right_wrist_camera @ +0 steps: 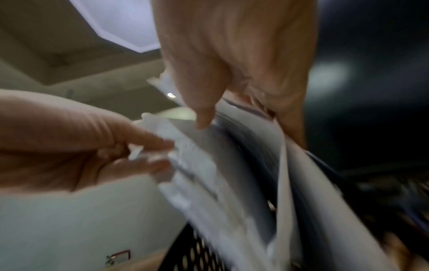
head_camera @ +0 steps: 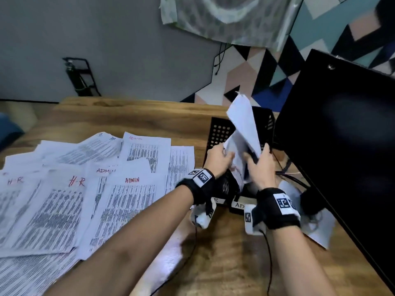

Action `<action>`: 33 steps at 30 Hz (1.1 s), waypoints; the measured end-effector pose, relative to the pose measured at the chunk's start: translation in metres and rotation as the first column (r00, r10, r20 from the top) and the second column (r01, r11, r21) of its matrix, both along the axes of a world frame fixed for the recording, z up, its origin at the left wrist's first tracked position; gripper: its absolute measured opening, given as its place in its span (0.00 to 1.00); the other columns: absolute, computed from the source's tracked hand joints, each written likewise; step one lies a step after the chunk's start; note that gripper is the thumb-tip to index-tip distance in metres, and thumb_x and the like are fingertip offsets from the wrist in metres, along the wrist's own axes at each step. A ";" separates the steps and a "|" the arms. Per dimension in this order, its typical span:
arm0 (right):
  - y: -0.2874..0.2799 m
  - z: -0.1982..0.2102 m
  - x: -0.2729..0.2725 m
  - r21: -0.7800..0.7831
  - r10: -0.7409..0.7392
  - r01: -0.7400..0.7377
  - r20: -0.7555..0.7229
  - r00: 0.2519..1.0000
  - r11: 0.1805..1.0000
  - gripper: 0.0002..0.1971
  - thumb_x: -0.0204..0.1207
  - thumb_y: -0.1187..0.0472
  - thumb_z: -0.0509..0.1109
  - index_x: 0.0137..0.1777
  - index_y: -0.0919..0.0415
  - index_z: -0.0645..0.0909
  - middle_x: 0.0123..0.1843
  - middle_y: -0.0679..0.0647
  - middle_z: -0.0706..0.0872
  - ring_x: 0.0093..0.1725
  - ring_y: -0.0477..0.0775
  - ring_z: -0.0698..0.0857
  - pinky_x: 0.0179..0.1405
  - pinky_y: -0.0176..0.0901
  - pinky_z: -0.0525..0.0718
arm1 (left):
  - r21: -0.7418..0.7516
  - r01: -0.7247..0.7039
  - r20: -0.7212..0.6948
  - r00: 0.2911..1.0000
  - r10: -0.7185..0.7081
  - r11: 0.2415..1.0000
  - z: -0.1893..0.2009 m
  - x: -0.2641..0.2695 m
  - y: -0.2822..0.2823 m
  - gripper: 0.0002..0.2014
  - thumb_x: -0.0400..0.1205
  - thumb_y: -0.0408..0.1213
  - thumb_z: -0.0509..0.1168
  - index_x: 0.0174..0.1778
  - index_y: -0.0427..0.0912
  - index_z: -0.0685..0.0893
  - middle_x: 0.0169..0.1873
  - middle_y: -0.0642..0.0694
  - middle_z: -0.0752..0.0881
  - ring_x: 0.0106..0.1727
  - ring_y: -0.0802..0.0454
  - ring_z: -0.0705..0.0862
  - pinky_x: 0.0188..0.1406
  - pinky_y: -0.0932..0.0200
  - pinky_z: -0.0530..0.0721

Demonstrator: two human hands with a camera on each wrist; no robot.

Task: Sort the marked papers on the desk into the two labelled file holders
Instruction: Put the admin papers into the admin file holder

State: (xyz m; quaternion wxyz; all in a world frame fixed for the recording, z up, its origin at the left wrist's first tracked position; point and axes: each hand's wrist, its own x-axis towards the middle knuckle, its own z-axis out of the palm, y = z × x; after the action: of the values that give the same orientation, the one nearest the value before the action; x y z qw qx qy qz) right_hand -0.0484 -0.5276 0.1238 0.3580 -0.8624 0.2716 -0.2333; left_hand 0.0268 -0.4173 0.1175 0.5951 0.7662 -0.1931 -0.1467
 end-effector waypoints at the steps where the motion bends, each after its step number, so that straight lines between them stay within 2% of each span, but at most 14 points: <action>1: 0.003 -0.016 -0.005 0.023 -0.013 0.014 -0.046 0.999 1.000 0.34 0.77 0.52 0.66 0.77 0.68 0.58 0.74 0.70 0.69 0.74 0.69 0.68 0.67 0.52 0.68 | 0.021 0.056 0.010 0.998 -0.056 0.998 -0.004 -0.001 0.002 0.18 0.74 0.46 0.63 0.52 0.36 0.79 0.48 0.34 0.87 0.46 0.40 0.89 0.50 0.36 0.87; 3: 0.015 -0.039 -0.016 -0.056 -0.129 0.126 -0.047 0.991 0.990 0.35 0.77 0.47 0.64 0.77 0.67 0.60 0.77 0.69 0.64 0.77 0.68 0.63 0.74 0.57 0.62 | 0.007 0.183 -0.038 0.982 -0.183 0.983 -0.005 -0.007 0.014 0.22 0.78 0.43 0.64 0.67 0.43 0.73 0.66 0.41 0.80 0.59 0.44 0.83 0.61 0.40 0.83; 6: 0.042 -0.062 -0.024 -0.275 -0.252 0.314 0.240 0.938 0.909 0.28 0.77 0.49 0.61 0.71 0.68 0.70 0.74 0.72 0.67 0.76 0.72 0.62 0.74 0.65 0.62 | 0.031 0.170 -0.090 0.982 -0.167 0.985 -0.026 -0.006 0.053 0.22 0.82 0.36 0.62 0.73 0.43 0.68 0.71 0.42 0.75 0.61 0.46 0.80 0.67 0.48 0.77; 8: 0.067 -0.076 -0.021 -0.435 -0.107 0.294 0.405 0.908 0.851 0.20 0.78 0.56 0.60 0.65 0.67 0.73 0.71 0.68 0.68 0.73 0.70 0.64 0.74 0.60 0.62 | 0.140 0.076 -0.038 0.997 -0.072 0.987 -0.055 0.005 0.094 0.19 0.82 0.34 0.62 0.70 0.39 0.72 0.70 0.39 0.77 0.67 0.43 0.79 0.67 0.53 0.75; 10: 0.099 -0.092 -0.016 -0.500 0.102 0.132 0.413 0.905 0.856 0.14 0.77 0.61 0.59 0.60 0.65 0.75 0.68 0.64 0.69 0.70 0.68 0.66 0.73 0.55 0.64 | 0.292 -0.057 0.012 0.998 0.056 0.955 -0.084 0.014 0.146 0.17 0.81 0.31 0.62 0.68 0.36 0.75 0.68 0.37 0.77 0.70 0.41 0.76 0.67 0.58 0.71; 14: 0.159 -0.128 0.007 -0.250 0.316 -0.288 0.079 0.946 0.924 0.14 0.74 0.68 0.58 0.55 0.69 0.81 0.65 0.69 0.77 0.67 0.62 0.69 0.68 0.64 0.75 | 0.541 -0.349 0.075 0.927 0.369 0.765 -0.132 0.036 0.259 0.16 0.80 0.28 0.62 0.65 0.34 0.78 0.68 0.33 0.76 0.69 0.37 0.75 0.67 0.53 0.72; 16: 0.178 -0.138 0.020 -0.080 0.397 -0.414 -0.165 0.903 0.907 0.14 0.77 0.69 0.59 0.60 0.67 0.79 0.70 0.66 0.73 0.72 0.65 0.69 0.72 0.57 0.69 | 0.594 -0.453 0.083 0.857 0.509 0.665 -0.142 0.043 0.298 0.18 0.80 0.27 0.61 0.66 0.34 0.77 0.71 0.32 0.72 0.70 0.35 0.72 0.68 0.45 0.76; 18: 0.197 -0.145 0.037 0.034 0.448 -0.468 -0.358 0.820 0.883 0.16 0.80 0.65 0.59 0.67 0.64 0.74 0.73 0.62 0.69 0.74 0.64 0.68 0.72 0.48 0.65 | 0.640 -0.488 0.067 0.806 0.589 0.594 -0.147 0.048 0.329 0.22 0.80 0.27 0.60 0.72 0.34 0.70 0.74 0.32 0.65 0.74 0.34 0.66 0.70 0.41 0.73; 20: 0.215 -0.150 0.054 0.164 0.438 -0.412 -0.477 0.762 0.896 0.20 0.81 0.60 0.61 0.72 0.64 0.68 0.73 0.64 0.69 0.72 0.64 0.71 0.70 0.49 0.70 | 0.683 -0.481 0.016 0.762 0.647 0.550 -0.150 0.058 0.347 0.28 0.81 0.29 0.60 0.77 0.33 0.60 0.76 0.31 0.61 0.76 0.33 0.62 0.73 0.40 0.68; 23: 0.234 -0.157 0.070 0.260 0.365 -0.263 -0.526 0.768 0.929 0.27 0.79 0.59 0.65 0.74 0.67 0.63 0.65 0.68 0.78 0.66 0.66 0.77 0.60 0.49 0.76 | 0.610 -0.459 -0.120 0.752 0.648 0.646 -0.156 0.077 0.357 0.30 0.82 0.28 0.58 0.79 0.31 0.54 0.77 0.30 0.63 0.76 0.33 0.66 0.74 0.42 0.68; 25: 0.241 -0.161 0.077 0.292 0.294 -0.158 -0.511 0.808 0.943 0.23 0.77 0.63 0.67 0.70 0.68 0.67 0.55 0.69 0.83 0.59 0.66 0.81 0.51 0.47 0.76 | 0.560 -0.439 -0.130 0.791 0.597 0.703 -0.159 0.084 0.356 0.24 0.82 0.26 0.57 0.75 0.29 0.62 0.70 0.29 0.74 0.69 0.33 0.76 0.66 0.46 0.75; 28: 0.244 -0.169 0.080 0.306 0.187 -0.042 -0.460 0.868 0.951 0.10 0.76 0.66 0.66 0.55 0.69 0.77 0.50 0.68 0.85 0.48 0.63 0.81 0.43 0.44 0.74 | 0.495 -0.391 -0.124 0.852 0.508 0.776 -0.162 0.084 0.351 0.16 0.82 0.26 0.57 0.66 0.29 0.74 0.58 0.29 0.84 0.56 0.36 0.84 0.54 0.49 0.81; 30: 0.239 -0.175 0.076 0.336 0.065 0.079 -0.397 0.916 0.939 0.06 0.76 0.65 0.65 0.47 0.68 0.79 0.44 0.67 0.85 0.41 0.61 0.79 0.40 0.45 0.75 | 0.412 -0.334 -0.183 0.881 0.436 0.848 -0.162 0.079 0.346 0.14 0.81 0.27 0.60 0.63 0.29 0.78 0.51 0.34 0.85 0.48 0.42 0.85 0.49 0.52 0.82; 33: 0.225 -0.178 0.061 0.394 -0.049 0.183 -0.327 0.944 0.900 0.08 0.72 0.62 0.70 0.44 0.64 0.75 0.41 0.60 0.78 0.40 0.58 0.74 0.43 0.44 0.72 | 0.386 -0.159 -0.250 0.930 0.269 0.909 -0.158 0.062 0.343 0.12 0.79 0.31 0.65 0.54 0.25 0.82 0.42 0.37 0.83 0.34 0.52 0.78 0.34 0.61 0.75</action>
State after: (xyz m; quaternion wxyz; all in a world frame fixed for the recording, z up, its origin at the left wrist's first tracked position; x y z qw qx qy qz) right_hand 0.0129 -0.3030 -0.0538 0.4730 -0.7730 0.4195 -0.0527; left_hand 0.0885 -0.0744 -0.0407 0.4798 0.8476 0.0146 -0.2261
